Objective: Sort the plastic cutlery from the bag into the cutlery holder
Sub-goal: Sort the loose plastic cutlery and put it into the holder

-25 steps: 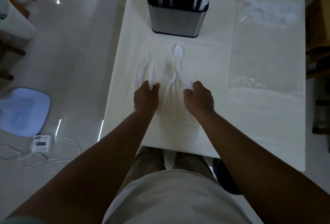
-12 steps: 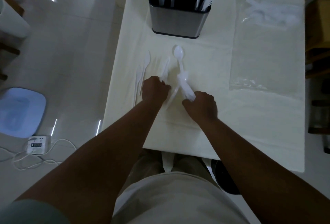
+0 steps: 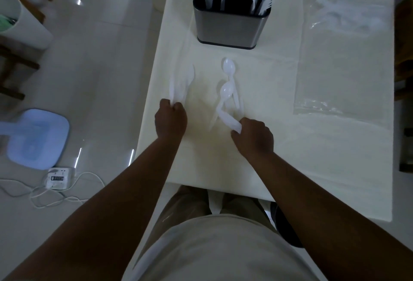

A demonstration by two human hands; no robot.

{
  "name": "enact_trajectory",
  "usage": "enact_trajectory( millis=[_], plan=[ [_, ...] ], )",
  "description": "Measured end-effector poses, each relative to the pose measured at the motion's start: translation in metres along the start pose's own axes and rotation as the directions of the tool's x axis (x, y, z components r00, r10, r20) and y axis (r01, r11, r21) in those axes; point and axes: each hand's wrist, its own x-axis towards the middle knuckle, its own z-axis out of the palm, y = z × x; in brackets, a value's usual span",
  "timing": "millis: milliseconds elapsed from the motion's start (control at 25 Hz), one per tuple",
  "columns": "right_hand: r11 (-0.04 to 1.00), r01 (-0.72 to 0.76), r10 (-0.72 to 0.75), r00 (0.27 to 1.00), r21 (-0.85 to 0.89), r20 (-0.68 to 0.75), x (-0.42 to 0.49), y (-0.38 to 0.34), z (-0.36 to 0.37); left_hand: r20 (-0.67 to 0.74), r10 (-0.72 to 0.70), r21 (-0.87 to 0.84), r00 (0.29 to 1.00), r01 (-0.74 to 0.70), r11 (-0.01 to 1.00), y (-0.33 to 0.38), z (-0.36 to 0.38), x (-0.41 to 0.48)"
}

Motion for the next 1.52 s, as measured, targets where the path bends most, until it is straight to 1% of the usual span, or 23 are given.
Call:
enact_trajectory(
  millis=[80,160,200,280,360,400,480,560,640,720,800,840,920,1000,1120,1280,1320,1360,1440,1520],
  plan=[
    [1.000,0.021,-0.021,1.000,0.017,0.015,-0.001,0.001,-0.005,-0.022,0.004,0.053,1.000,-0.003,0.999,-0.013,-0.008,0.010],
    [0.999,0.033,-0.034,0.999,0.039,0.024,-0.003,0.005,-0.011,-0.004,0.045,0.136,0.999,-0.044,0.990,-0.024,-0.009,0.017],
    [0.998,0.033,-0.034,0.999,0.046,0.027,-0.005,0.009,-0.015,0.000,0.050,0.150,0.999,-0.049,0.987,-0.026,-0.009,0.019],
    [0.997,0.014,-0.017,0.999,0.077,0.034,-0.005,0.019,-0.020,-0.003,0.053,0.164,0.999,-0.052,0.985,-0.026,-0.007,0.021],
    [0.989,-0.027,0.023,0.999,0.147,0.032,-0.004,0.029,-0.021,0.024,0.056,0.189,0.998,-0.060,0.980,-0.023,-0.006,0.025],
    [0.985,-0.053,0.051,0.999,0.167,0.018,-0.003,0.031,-0.020,0.042,0.047,0.187,0.998,-0.054,0.981,-0.020,-0.007,0.027],
    [0.983,-0.107,0.106,0.994,0.147,0.012,0.001,0.029,-0.014,0.075,0.003,0.134,0.997,-0.013,0.991,-0.016,-0.009,0.030],
    [0.984,-0.140,0.134,0.989,0.108,0.059,0.004,0.025,-0.008,0.066,-0.011,0.084,0.998,0.006,0.996,-0.012,-0.009,0.029],
    [0.976,-0.179,0.172,0.983,0.124,0.061,0.006,0.023,-0.006,0.048,0.018,0.063,0.999,-0.021,0.998,-0.006,-0.007,0.026],
    [0.963,-0.226,0.224,0.974,0.144,0.030,0.008,0.024,-0.008,0.067,0.065,0.055,0.996,-0.069,0.996,0.000,-0.004,0.024],
    [0.951,-0.248,0.255,0.967,0.184,-0.017,0.007,0.028,-0.013,0.086,0.132,0.138,0.987,-0.143,0.980,0.007,0.000,0.023],
    [0.946,-0.245,0.259,0.965,0.215,-0.039,0.008,0.029,-0.016,0.086,0.146,0.194,0.986,-0.160,0.968,0.010,0.001,0.023],
    [0.940,-0.232,0.254,0.965,0.250,-0.060,0.009,0.031,-0.020,0.092,0.119,0.263,0.989,-0.140,0.955,0.015,0.002,0.027],
    [0.951,-0.220,0.231,0.973,0.217,-0.027,0.012,0.031,-0.021,0.110,0.082,0.291,0.991,-0.111,0.950,0.017,0.004,0.032],
    [0.965,-0.218,0.207,0.975,0.146,0.085,0.017,0.029,-0.017,0.118,0.100,0.301,0.988,-0.132,0.944,0.017,0.002,0.037],
    [0.964,-0.213,0.203,0.976,0.159,0.079,0.020,0.026,-0.018,0.130,0.146,0.255,0.981,-0.175,0.951,0.018,0.003,0.026],
    [0.955,-0.218,0.207,0.975,0.200,0.076,0.020,0.024,-0.020,0.127,0.168,0.232,0.978,-0.193,0.953,0.019,0.004,0.021],
    [0.931,-0.229,0.214,0.973,0.284,0.083,0.021,0.023,-0.022,0.121,0.187,0.201,0.975,-0.209,0.957,0.020,0.006,0.014],
    [0.826,-0.259,0.234,0.966,0.501,0.114,0.024,0.018,-0.026,0.135,0.213,0.107,0.968,-0.228,0.968,0.026,0.012,-0.001],
    [0.706,-0.283,0.249,0.957,0.649,0.147,0.027,0.012,-0.034,0.194,0.226,0.019,0.955,-0.234,0.972,0.035,0.020,-0.015]
  ],
)
